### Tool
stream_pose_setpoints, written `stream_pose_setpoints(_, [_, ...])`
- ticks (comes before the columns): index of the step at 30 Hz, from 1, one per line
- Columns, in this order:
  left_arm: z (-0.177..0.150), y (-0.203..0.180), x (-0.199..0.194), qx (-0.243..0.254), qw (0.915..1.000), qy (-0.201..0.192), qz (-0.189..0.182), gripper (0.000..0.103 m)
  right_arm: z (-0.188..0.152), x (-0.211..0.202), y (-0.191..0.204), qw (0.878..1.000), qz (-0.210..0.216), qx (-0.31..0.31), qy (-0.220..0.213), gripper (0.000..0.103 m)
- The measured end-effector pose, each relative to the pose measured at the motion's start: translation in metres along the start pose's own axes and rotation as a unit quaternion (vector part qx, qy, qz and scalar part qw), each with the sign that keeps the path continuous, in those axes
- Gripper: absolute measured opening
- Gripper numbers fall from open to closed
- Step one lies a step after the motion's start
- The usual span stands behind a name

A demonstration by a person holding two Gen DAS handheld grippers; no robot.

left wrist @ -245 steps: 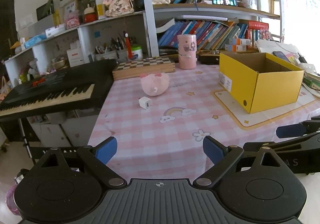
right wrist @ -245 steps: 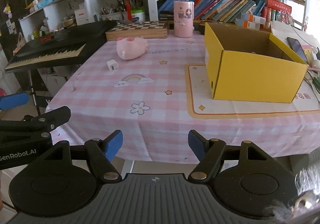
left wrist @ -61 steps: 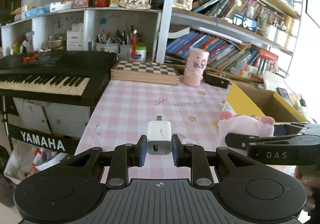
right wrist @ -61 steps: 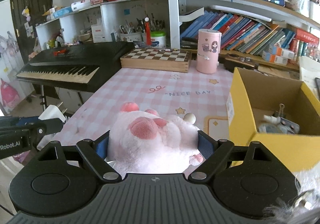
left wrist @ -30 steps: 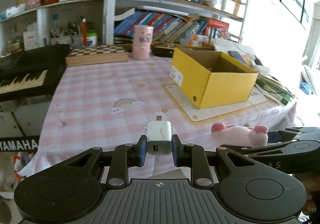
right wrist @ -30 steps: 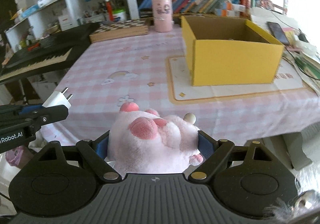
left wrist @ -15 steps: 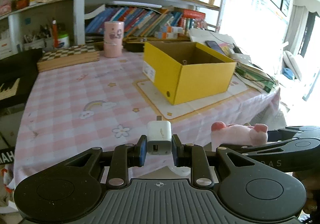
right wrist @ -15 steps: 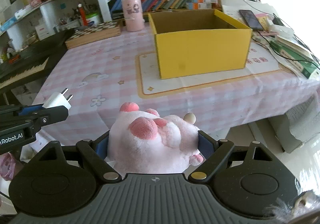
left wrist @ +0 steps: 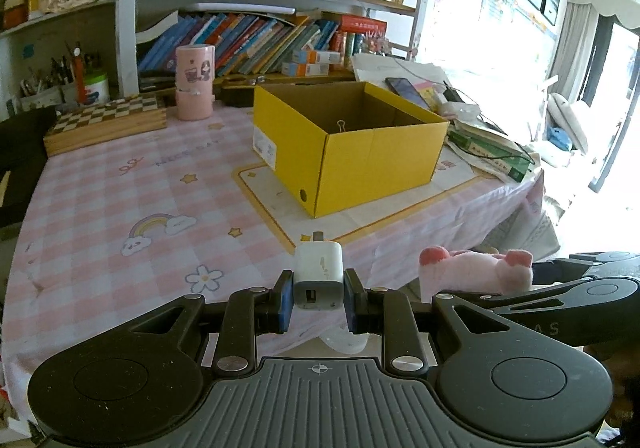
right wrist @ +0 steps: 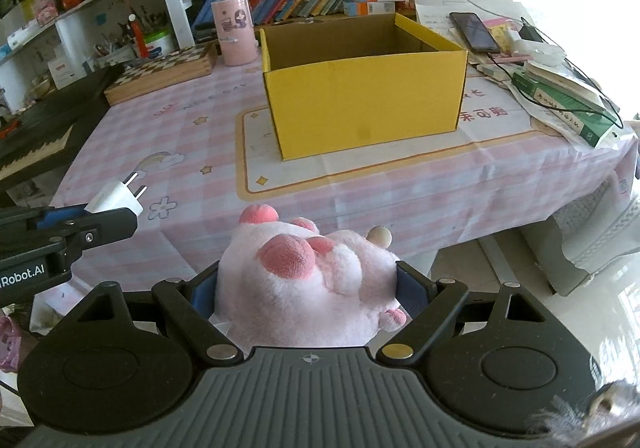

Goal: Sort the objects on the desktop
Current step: 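Lift the charger and plush pig and carry both toward the yellow box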

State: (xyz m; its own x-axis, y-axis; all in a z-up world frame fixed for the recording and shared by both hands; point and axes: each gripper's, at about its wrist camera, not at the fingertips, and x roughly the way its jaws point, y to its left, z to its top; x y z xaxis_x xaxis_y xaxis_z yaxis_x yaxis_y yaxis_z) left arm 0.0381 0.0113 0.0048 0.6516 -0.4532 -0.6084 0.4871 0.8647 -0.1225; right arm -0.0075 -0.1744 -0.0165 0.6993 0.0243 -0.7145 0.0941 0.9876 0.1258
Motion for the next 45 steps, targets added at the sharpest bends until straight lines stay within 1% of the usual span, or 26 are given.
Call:
stream_pose_setpoints(13, [0.007, -0.019, 0.016, 0.014, 0.9997, 0.006, -0.021, 0.024, 0.002, 0.0, -0.022, 1.0, -0.017, 0.018, 0.003, 0.085])
stream_pose_setpoints(29, [0.02, -0.038, 0.041, 0.025, 0.9992, 0.014, -0.027, 0.024, 0.011, 0.011, -0.05, 0.999, -0.021, 0.026, 0.009, 0.085])
stream_pose_setpoints(33, [0.025, -0.042, 0.048, 0.024, 0.9994, 0.014, -0.022, 0.024, 0.019, 0.016, -0.059, 0.999, -0.017, 0.025, 0.01, 0.085])
stream_pose_setpoints(38, [0.037, -0.046, 0.056, 0.023, 0.9997, 0.006, -0.009, 0.024, 0.034, 0.024, -0.068, 1.0, -0.007, 0.018, 0.007, 0.085])
stream_pose_setpoints(42, [0.048, -0.051, 0.064, 0.024, 0.9997, -0.005, -0.001, 0.024, 0.049, 0.031, -0.074, 1.0, 0.001, 0.007, -0.002, 0.085])
stream_pose_setpoints(45, [0.058, -0.055, 0.071, 0.024, 0.9995, -0.021, 0.004, 0.024, 0.062, 0.034, -0.082, 1.0, 0.003, -0.001, -0.017, 0.085])
